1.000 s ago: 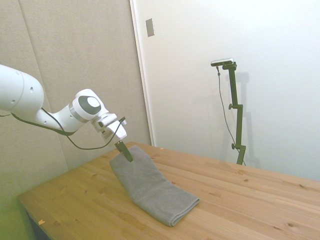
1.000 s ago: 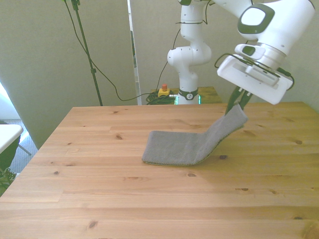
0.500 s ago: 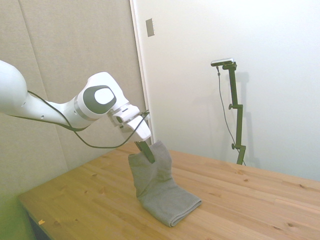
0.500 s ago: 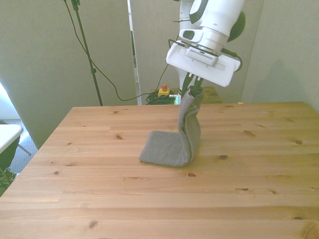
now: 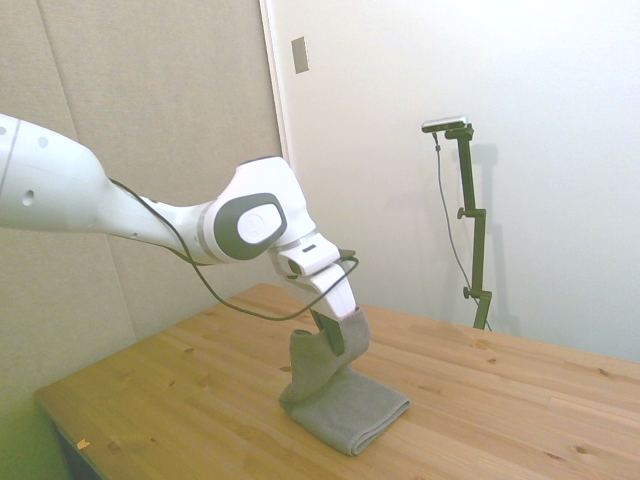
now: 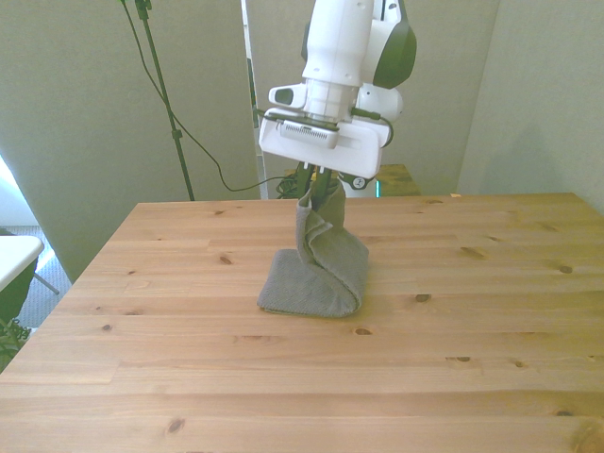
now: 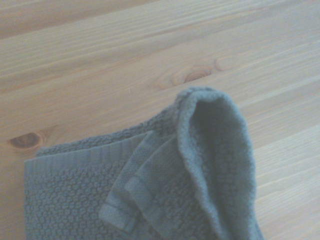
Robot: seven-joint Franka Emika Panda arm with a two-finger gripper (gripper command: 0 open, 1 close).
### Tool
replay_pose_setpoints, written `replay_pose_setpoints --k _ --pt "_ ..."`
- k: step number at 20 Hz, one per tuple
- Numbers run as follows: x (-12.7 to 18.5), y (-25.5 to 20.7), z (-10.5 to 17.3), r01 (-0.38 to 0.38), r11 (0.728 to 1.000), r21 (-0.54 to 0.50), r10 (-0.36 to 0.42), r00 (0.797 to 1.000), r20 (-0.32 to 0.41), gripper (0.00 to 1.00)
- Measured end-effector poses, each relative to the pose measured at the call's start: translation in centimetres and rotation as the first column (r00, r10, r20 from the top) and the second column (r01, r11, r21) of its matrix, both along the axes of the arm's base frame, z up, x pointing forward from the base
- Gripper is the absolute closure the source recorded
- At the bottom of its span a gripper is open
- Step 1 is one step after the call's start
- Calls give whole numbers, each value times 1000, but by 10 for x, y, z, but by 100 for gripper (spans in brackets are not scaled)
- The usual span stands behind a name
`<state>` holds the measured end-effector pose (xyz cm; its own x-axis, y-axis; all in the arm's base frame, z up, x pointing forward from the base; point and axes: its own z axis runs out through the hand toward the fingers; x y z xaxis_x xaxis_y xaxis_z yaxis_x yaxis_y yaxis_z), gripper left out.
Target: Fold the towel
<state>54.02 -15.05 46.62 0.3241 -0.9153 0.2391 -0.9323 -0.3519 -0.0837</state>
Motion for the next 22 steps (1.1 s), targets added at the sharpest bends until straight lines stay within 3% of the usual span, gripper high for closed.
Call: replay_pose_setpoints --k 1,9,22 --pt "5 -4 -7 3 1000 9 -3 1000 -5 0" --pt "20 -19 -20 13 999 30 -13 1000 -12 0" --pt "-9 -12 -1 -3 999 52 4 1000 -18 0"
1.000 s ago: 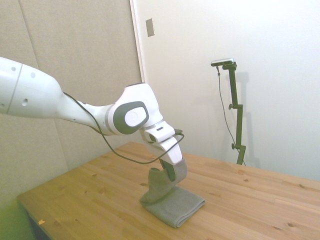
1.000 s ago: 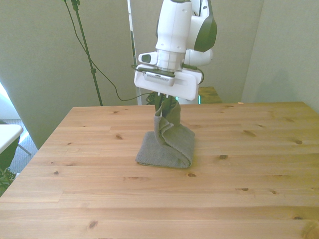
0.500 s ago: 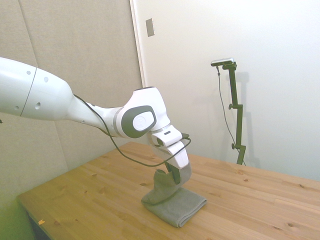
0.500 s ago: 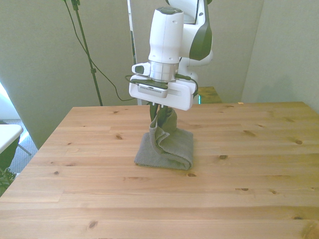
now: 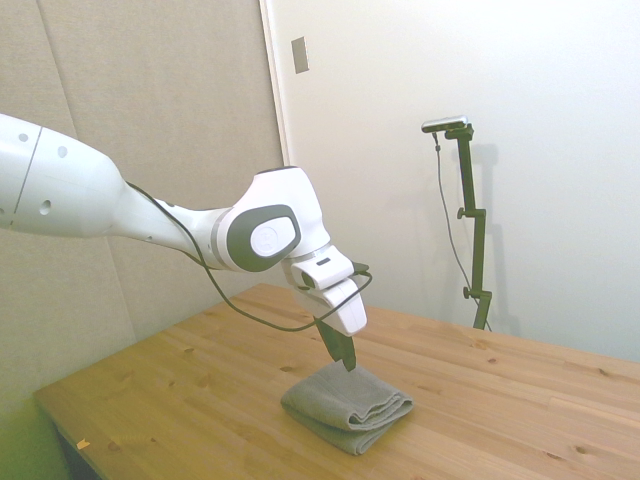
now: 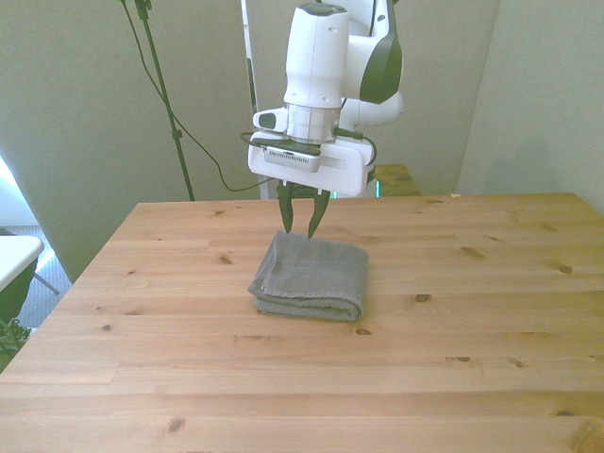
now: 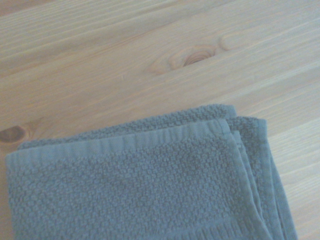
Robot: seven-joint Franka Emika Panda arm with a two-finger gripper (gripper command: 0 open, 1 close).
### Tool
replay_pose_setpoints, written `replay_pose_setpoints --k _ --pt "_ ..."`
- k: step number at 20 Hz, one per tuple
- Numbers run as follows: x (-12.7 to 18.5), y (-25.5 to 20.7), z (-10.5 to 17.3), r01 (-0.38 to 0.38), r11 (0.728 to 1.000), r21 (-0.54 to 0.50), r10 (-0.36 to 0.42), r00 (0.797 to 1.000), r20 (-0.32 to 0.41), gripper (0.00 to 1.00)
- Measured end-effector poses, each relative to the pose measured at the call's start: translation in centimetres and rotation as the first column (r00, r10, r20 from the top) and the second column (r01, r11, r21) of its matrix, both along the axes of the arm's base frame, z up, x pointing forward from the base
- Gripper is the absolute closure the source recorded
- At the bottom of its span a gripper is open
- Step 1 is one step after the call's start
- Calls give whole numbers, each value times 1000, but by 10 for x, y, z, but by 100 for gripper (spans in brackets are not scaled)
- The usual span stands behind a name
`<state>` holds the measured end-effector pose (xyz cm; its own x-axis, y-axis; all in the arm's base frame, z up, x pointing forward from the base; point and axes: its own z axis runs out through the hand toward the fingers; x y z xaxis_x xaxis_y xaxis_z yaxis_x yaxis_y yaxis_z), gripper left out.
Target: Fold the towel
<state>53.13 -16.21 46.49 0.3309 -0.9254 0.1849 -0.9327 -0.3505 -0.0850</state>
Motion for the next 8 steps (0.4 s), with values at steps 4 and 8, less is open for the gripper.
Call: replay_pose_setpoints --k 4,8 --pt "-35 16 21 -116 990 87 120 991 -52 0" --pt "-95 57 31 -232 968 100 240 968 -76 0"
